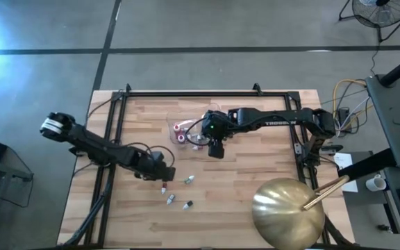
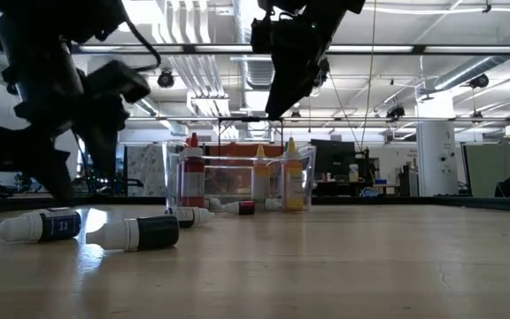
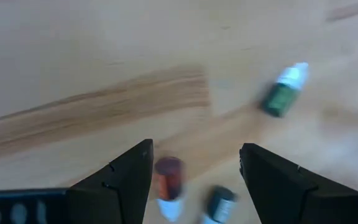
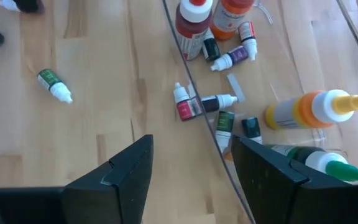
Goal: Pick & Place food coloring
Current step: Put the small orange food coloring bottle in the transparent bin
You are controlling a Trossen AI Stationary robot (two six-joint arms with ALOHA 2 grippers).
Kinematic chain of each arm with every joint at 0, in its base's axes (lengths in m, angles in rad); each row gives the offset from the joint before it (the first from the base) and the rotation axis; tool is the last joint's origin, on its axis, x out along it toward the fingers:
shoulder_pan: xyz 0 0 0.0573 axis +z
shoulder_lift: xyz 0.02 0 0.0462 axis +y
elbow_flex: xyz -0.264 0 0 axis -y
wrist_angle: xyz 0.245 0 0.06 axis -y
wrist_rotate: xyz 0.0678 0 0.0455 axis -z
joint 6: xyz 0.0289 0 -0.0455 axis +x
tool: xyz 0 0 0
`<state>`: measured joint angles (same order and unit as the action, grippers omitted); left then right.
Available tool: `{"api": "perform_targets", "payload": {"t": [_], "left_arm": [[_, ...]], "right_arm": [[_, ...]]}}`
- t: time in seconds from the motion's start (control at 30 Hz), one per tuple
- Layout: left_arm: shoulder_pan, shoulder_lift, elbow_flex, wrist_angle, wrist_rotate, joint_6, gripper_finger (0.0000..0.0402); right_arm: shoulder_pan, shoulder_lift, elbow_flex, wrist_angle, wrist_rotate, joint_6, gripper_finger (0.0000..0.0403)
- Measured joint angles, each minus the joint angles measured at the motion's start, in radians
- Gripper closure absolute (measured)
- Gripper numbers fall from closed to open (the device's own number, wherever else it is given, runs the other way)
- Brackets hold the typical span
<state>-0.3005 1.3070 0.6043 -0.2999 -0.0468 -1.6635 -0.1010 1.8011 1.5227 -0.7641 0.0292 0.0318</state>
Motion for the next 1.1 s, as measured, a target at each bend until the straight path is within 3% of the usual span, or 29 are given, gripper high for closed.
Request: {"api": "perform_targets", "payload": {"t": [0.43,0.7,0.9,1.1], "left_arm": [[-0.103,0.286,0.280,-0.283,0.067,-0.012,0.0188],[-0.131,0.348,0.314,-0.356,0.095,-0.007,0.0192],[-0.128,0.348,0.311,-0.364,0.018,0.045,0.0248],[-0.115,0.348,0.308,-0.352,-0.088,0.228,0.0329]], "right_arm": [[-0.002,0.000,-0.001,-0.011,0.000,-0.016,0.0193],[-0.002,0.000,-0.009,-0.010,0.000,-0.009,0.0193],[-0.002,0.000,-0.045,-0.008,0.000,-0.008,0.0193],[-0.002,0.000,-0.089,-0.013,0.000,0.026,0.0193]]}}
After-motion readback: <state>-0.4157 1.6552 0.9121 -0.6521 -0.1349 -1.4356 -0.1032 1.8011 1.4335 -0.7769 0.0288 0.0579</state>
